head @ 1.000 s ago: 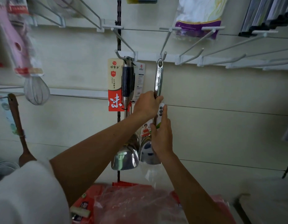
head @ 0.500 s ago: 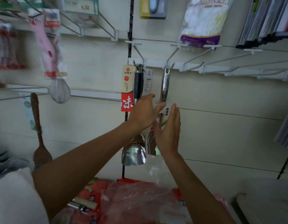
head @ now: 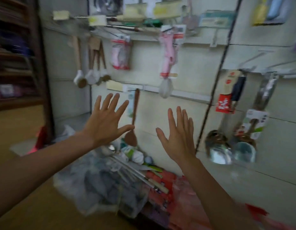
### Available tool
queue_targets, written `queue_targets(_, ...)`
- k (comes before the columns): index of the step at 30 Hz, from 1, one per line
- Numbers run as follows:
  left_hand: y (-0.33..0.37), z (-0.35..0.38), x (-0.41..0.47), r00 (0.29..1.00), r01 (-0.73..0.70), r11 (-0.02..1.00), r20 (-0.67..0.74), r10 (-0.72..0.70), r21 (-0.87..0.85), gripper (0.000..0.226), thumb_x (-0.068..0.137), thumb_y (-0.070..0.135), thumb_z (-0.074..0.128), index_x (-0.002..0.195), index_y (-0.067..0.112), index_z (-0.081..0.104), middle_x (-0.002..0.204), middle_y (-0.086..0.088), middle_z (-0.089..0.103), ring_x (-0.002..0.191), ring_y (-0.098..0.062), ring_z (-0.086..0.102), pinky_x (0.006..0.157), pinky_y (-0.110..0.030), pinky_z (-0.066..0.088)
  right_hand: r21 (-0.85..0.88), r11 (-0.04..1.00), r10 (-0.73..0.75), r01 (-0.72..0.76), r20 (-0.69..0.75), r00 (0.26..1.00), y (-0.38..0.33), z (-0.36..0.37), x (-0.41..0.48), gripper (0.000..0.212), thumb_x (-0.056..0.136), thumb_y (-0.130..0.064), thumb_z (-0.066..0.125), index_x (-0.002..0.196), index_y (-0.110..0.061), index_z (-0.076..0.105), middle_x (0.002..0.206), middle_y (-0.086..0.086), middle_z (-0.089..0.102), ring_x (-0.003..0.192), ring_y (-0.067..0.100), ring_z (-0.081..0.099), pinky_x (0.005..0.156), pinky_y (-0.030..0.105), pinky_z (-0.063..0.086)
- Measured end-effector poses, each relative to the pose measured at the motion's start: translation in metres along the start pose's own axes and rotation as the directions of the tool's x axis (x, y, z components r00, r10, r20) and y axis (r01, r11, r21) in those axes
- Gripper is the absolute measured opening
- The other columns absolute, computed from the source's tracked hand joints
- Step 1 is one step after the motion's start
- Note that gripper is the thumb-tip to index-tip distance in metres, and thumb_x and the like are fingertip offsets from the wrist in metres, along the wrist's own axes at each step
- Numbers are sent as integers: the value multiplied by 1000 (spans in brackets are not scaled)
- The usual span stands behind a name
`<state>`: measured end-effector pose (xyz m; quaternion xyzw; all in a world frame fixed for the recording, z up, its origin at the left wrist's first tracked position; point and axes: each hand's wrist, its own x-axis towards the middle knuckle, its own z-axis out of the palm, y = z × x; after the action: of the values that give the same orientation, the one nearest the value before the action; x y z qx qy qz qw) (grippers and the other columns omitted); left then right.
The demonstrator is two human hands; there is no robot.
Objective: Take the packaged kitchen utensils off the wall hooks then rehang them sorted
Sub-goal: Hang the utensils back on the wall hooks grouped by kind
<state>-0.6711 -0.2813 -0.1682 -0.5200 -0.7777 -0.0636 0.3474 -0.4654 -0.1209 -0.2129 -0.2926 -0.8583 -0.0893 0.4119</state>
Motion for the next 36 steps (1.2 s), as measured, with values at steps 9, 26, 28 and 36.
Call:
queue_targets(9, -210, 2, -169, 957, 245, 947, 104, -270, 206, 93, 83, 82, 19, 148, 18, 40, 152, -22, 35, 140, -41, 31, 114, -62, 20, 200, 956, -235, 213, 90, 968, -241, 93, -10, 76, 96, -61, 31, 156, -13, 29, 162, 20, 20, 151, 38, 16, 120, 56, 15)
queue_targets(26, -422, 0, -448, 712, 559, 715, 198, -673, 420, 91, 87, 81, 19, 151, 18, 32, 154, -20, 31, 142, -40, 27, 114, -63, 20, 444, 757, -599, 479, 180, 780, -607, 196, -92, 77, 97, -65, 30, 157, -16, 23, 164, 18, 16, 152, 35, 13, 122, 54, 15)
queue_targets(28, -432, 1, -474, 682, 581, 691, 206, -702, 430, 92, 87, 81, 19, 152, 18, 32, 155, -20, 30, 143, -39, 26, 114, -63, 20, 468, 723, -637, 507, 168, 753, -637, 198, -103, 78, 97, -65, 29, 157, -14, 24, 163, 19, 17, 151, 36, 14, 121, 52, 14)
queue_targets(36, -457, 11, -544, 592, 653, 621, 220, -775, 433, 94, 86, 82, 10, 153, 18, 28, 157, -18, 27, 145, -38, 23, 116, -61, 17, 572, 619, -738, 538, 191, 647, -719, 220, -150, 78, 99, -66, 25, 159, -17, 12, 166, 15, 3, 153, 31, 1, 123, 52, 7)
